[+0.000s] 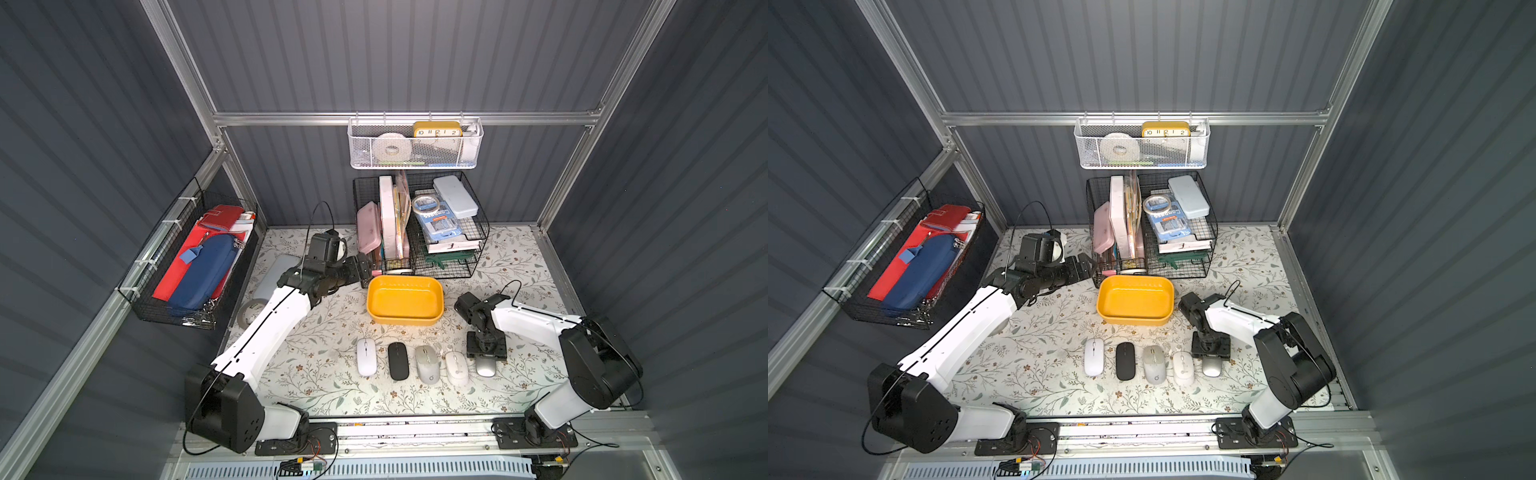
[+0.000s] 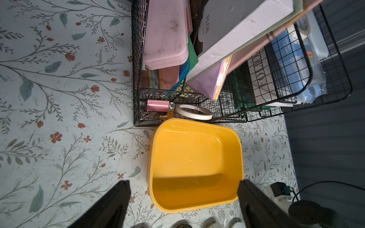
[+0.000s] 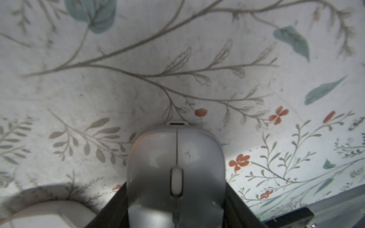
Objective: Take out the mouse from the storage box
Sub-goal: Place the mouse at the center of the board.
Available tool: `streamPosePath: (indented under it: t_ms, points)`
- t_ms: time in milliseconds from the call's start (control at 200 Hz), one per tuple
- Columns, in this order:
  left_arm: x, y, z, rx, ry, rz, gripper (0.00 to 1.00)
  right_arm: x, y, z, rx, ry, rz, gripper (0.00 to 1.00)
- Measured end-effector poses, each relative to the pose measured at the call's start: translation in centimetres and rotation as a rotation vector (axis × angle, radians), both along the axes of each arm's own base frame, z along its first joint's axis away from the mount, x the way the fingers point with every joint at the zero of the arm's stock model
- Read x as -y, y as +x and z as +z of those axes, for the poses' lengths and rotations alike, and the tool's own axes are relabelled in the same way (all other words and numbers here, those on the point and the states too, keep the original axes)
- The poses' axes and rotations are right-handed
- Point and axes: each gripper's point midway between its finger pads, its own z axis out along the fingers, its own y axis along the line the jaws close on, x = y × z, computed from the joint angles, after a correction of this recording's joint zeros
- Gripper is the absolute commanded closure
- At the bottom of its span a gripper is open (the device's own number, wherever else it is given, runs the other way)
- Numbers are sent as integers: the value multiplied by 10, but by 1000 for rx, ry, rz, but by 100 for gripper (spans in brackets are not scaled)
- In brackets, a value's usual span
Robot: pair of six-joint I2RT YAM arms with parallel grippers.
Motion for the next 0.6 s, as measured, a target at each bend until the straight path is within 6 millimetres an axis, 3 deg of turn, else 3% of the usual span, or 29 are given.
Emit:
streamPosePath:
  t_ms: [415,480,545,600]
  points:
    - [0,-1,-1,0,13,-11,9,-3,-4,1,-36,25,20,28]
    - [0,-1,-1,0,14,-11,8,-5,-6,2,-45,41,18,20]
    - [-1,-2,-2,-1,16,-13,6,-7,-9,7,-47,52,19,2]
    - [-2,-2,-1,-4,25,-6,3,-8,-10,19,-29,62,33,1]
